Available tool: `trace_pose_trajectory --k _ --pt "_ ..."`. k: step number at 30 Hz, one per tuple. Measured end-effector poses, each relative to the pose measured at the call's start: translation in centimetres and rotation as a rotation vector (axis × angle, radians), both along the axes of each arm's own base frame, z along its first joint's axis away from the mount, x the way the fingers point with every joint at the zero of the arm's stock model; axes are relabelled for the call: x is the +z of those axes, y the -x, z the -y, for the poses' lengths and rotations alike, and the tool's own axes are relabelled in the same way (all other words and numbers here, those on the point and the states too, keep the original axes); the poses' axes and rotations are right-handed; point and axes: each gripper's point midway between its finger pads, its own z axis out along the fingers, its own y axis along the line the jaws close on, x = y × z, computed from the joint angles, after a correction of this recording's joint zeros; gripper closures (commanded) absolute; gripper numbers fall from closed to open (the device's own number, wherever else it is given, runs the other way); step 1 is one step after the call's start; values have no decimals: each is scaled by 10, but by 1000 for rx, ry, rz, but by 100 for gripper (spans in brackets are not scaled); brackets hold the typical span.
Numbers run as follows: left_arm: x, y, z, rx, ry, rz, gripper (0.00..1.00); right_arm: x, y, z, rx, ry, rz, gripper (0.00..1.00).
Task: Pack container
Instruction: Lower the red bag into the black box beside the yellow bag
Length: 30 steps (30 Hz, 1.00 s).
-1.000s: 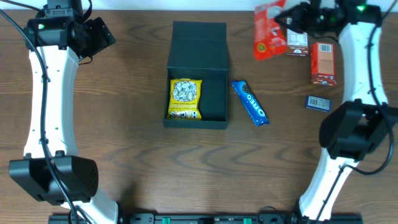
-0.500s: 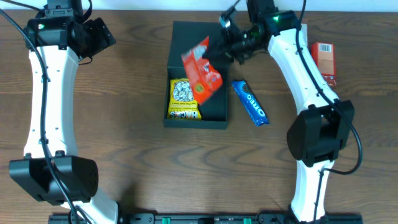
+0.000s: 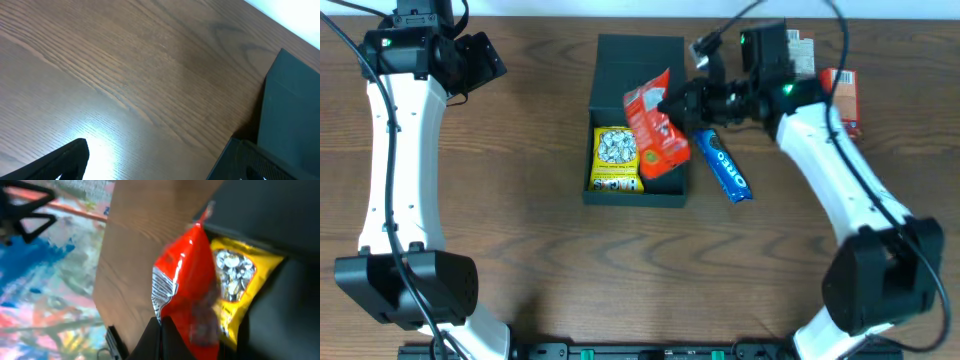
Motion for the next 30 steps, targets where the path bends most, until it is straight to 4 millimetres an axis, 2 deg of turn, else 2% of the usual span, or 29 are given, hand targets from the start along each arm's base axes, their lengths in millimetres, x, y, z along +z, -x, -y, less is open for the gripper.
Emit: trace_pose_trajectory --k 2,3,10,14,21,26,30 --pt "0 0 0 -1 0 0 5 -28 4 -5 -20 -7 -85 98" --pt "0 0 0 -1 0 -1 5 -32 4 -9 -30 -9 -102 98" --pt "0 0 0 -6 -3 -2 5 -13 7 -54 -28 -82 -101 98" --pt "0 0 0 -6 -3 -2 4 -15 13 -69 -56 -74 -154 99" --pt "0 0 0 -6 -3 -2 5 -32 8 -71 -168 -80 -218 98" --pt "0 0 0 -6 -3 -2 5 -62 8 -62 -287 -97 -296 99" --pt "0 0 0 -6 -3 -2 5 -64 3 -61 -337 -152 -299 98"
